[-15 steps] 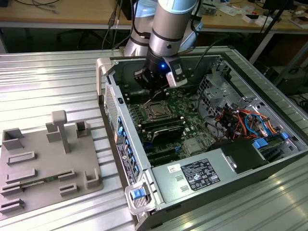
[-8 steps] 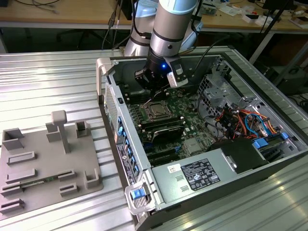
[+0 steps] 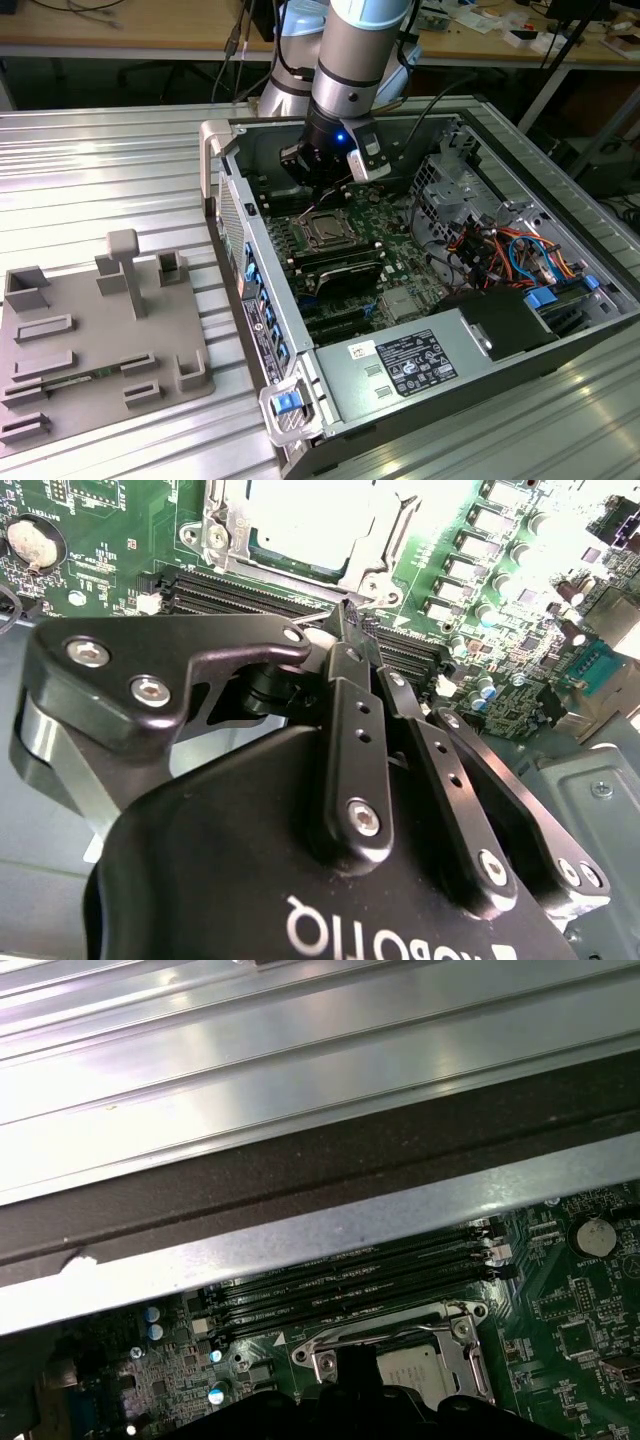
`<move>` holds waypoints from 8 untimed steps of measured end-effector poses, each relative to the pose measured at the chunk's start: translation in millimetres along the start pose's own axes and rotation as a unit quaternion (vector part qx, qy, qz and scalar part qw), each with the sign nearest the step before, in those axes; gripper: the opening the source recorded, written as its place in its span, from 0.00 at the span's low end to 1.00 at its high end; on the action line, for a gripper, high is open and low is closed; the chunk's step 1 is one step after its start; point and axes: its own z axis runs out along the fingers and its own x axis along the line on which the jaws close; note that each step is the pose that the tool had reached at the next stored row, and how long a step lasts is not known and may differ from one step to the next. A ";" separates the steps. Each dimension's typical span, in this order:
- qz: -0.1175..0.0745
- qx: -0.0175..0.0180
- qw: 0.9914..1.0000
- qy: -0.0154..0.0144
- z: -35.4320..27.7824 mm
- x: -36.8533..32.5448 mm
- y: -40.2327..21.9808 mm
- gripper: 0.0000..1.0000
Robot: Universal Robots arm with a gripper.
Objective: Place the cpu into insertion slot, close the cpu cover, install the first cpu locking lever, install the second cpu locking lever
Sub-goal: 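Install the first cpu locking lever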
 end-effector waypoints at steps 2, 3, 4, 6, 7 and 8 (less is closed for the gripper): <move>-0.003 0.000 1.000 0.000 0.0 0.1 0.0 0.11; -0.006 0.000 1.000 0.000 0.0 0.2 0.0 0.11; -0.010 0.000 1.000 0.001 0.0 0.3 0.0 0.11; -0.020 0.000 1.000 0.001 0.0 0.5 -0.1 0.11; -0.023 0.000 1.000 0.001 0.0 0.6 -0.1 0.11; -0.023 0.000 1.000 0.001 0.0 0.7 -0.2 0.11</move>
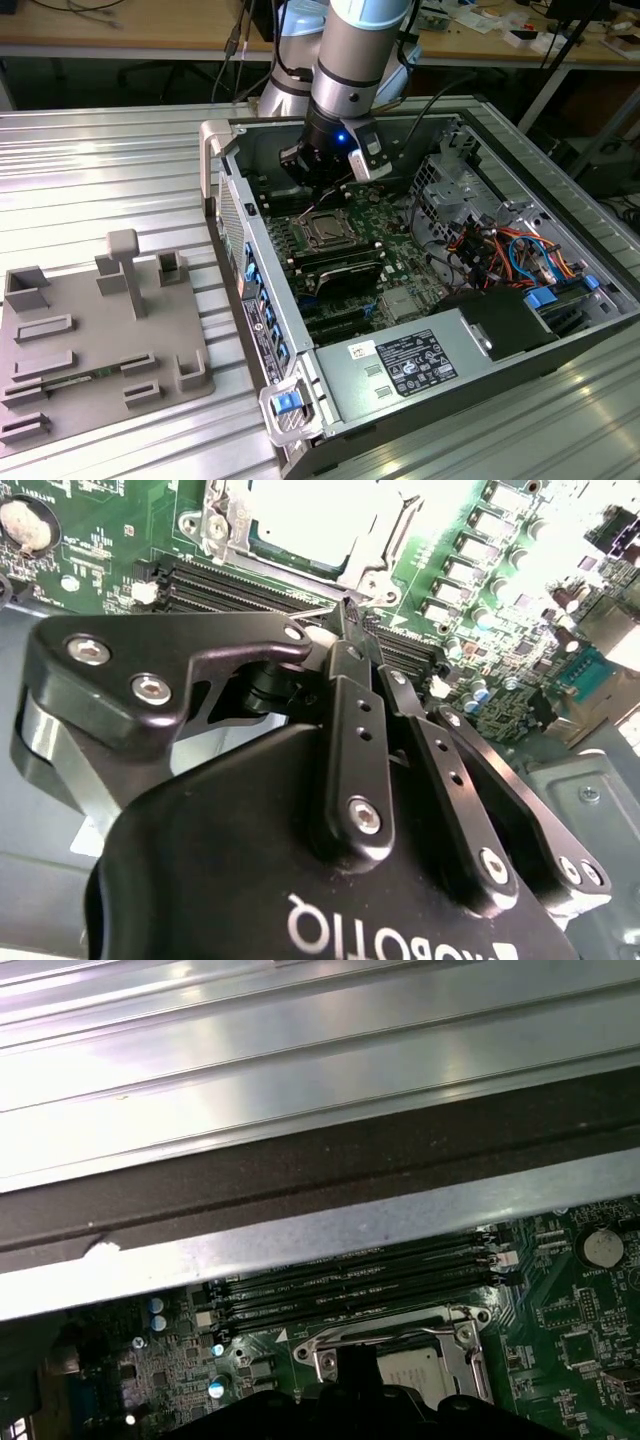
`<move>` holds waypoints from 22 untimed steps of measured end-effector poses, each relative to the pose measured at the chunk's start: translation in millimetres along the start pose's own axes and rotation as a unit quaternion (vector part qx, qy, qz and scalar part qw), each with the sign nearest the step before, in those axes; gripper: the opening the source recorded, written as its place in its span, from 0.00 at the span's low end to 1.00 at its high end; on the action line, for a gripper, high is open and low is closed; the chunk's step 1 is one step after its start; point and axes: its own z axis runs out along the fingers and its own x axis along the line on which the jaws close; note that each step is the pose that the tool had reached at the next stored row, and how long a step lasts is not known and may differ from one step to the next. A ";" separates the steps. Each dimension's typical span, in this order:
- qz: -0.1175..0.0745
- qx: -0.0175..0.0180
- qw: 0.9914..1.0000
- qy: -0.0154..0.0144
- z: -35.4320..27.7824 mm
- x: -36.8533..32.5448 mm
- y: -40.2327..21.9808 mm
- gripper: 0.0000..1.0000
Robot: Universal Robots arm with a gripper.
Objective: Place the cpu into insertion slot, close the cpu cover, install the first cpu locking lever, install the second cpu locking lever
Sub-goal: 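Install the first cpu locking lever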
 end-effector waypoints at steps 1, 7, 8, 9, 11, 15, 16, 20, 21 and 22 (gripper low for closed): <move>0.000 0.000 1.000 0.000 0.0 0.0 0.0 0.11; -0.049 -0.001 0.999 0.003 1.2 -0.5 0.0 0.11; -0.063 -0.001 0.998 0.004 1.8 -0.9 0.1 0.11; -0.067 -0.001 0.998 0.004 2.5 -4.8 1.1 0.11; -0.068 -0.001 0.998 0.004 3.1 -9.8 2.2 0.11; -0.068 -0.001 0.998 0.004 4.7 -21.0 4.8 0.11; -0.068 -0.001 0.998 0.004 4.7 -21.0 4.7 0.11; -0.068 -0.001 0.998 0.004 4.8 -21.1 4.8 0.11; -0.068 -0.001 0.998 0.004 4.8 -21.1 4.8 0.11; -0.068 -0.001 0.998 0.004 4.8 -21.1 4.8 0.11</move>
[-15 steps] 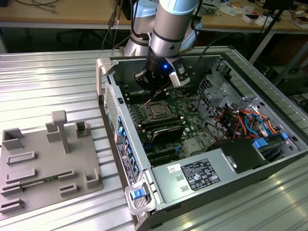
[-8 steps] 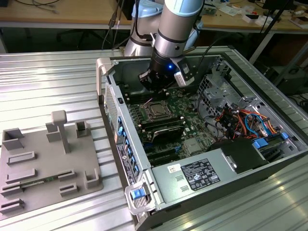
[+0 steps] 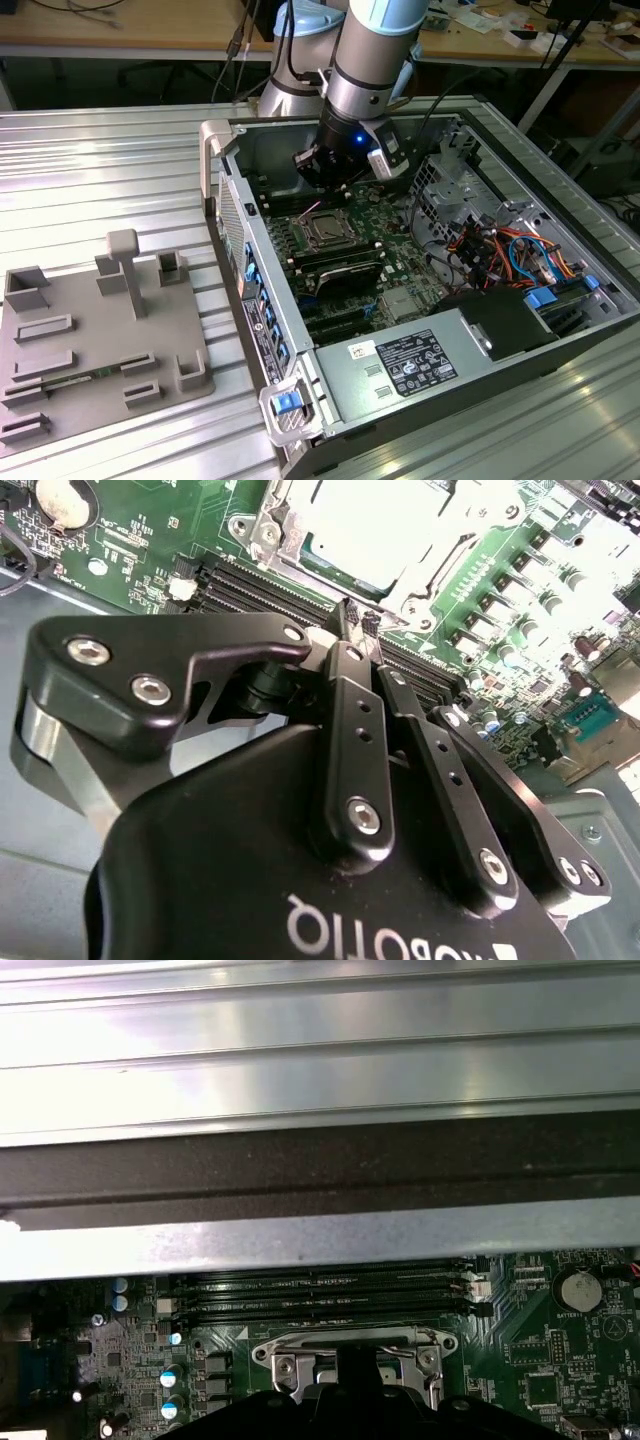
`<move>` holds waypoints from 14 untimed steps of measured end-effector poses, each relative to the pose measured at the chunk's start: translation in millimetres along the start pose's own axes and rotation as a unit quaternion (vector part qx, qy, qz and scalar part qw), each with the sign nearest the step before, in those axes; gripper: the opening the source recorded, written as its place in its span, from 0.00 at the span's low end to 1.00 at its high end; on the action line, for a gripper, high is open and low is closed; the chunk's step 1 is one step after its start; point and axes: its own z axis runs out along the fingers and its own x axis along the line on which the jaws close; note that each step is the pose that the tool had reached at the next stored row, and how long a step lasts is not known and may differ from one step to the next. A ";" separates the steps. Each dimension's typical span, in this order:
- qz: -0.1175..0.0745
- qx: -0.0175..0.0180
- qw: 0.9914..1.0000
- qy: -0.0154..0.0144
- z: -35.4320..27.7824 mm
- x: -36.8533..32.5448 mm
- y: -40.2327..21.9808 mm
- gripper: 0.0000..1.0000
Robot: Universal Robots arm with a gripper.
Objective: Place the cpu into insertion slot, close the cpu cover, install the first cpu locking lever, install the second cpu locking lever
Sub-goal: 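Install the first cpu locking lever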
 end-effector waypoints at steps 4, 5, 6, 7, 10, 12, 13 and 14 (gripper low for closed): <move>0.000 0.000 1.000 0.000 0.0 0.0 0.0 0.11; 0.000 0.000 1.000 0.000 0.0 0.0 0.0 0.11; 0.000 0.000 1.000 0.000 0.0 0.0 0.0 0.11; -0.002 0.000 1.000 0.000 0.0 0.0 0.0 0.11; -0.025 0.000 1.000 0.002 0.2 0.0 0.0 0.11; -0.042 -0.001 0.999 0.003 0.8 -0.2 0.0 0.11; -0.044 -0.001 0.999 0.003 0.9 -0.7 0.0 0.11; -0.044 -0.001 0.999 0.003 0.9 -0.7 0.0 0.11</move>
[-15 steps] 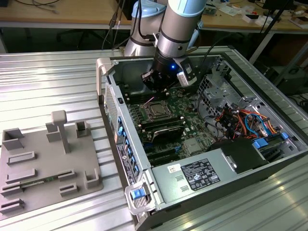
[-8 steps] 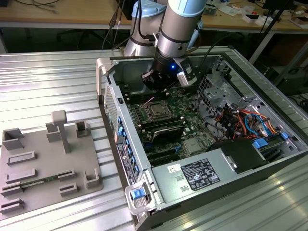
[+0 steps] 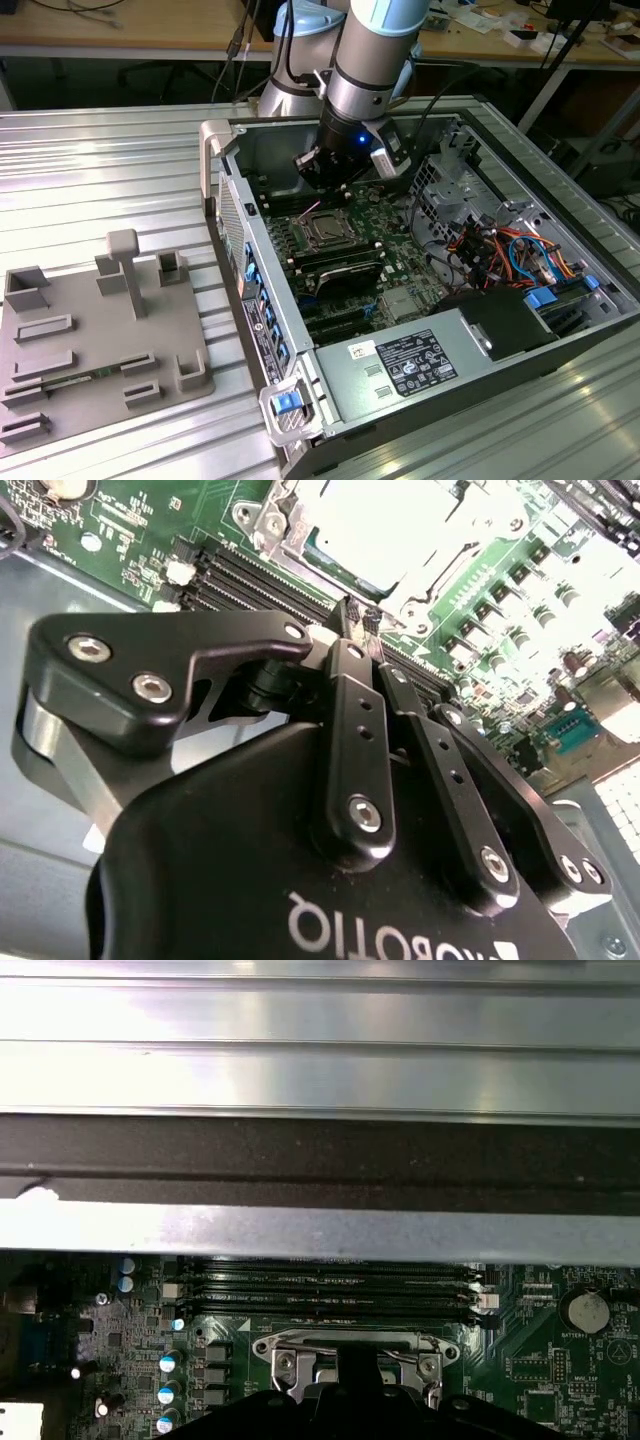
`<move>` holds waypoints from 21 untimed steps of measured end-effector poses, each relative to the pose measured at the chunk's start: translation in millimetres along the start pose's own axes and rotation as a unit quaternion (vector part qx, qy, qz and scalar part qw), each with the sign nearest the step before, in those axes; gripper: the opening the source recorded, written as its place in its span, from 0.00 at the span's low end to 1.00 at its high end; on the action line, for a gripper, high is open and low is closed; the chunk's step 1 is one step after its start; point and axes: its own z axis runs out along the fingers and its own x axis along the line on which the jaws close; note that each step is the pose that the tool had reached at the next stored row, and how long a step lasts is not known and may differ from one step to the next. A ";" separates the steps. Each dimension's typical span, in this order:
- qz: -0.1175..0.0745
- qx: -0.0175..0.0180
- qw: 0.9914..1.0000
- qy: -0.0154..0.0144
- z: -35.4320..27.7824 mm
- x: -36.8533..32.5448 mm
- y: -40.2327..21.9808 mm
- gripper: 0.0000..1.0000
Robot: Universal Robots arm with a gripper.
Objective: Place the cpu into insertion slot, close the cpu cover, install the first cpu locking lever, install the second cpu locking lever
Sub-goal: 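Install the first cpu locking lever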
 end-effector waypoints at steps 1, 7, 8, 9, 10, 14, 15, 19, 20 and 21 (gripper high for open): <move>0.000 0.000 1.000 0.000 0.0 0.0 0.0 0.11; -0.012 0.000 1.000 0.001 0.1 0.0 0.2 0.11; -0.013 0.000 1.000 0.001 0.3 0.1 0.7 0.11; -0.013 0.000 1.000 0.001 0.3 0.2 1.3 0.11; -0.013 0.000 1.000 0.001 0.2 0.5 1.7 0.11; -0.013 0.000 1.000 0.001 0.2 4.1 2.0 0.11; -0.013 0.000 1.000 0.001 0.2 4.2 2.4 0.11; -0.013 0.000 1.000 0.001 0.6 3.1 4.3 0.11; -0.013 0.000 1.000 0.001 0.8 2.3 4.7 0.11; -0.013 0.000 1.000 0.001 1.3 0.4 4.9 0.11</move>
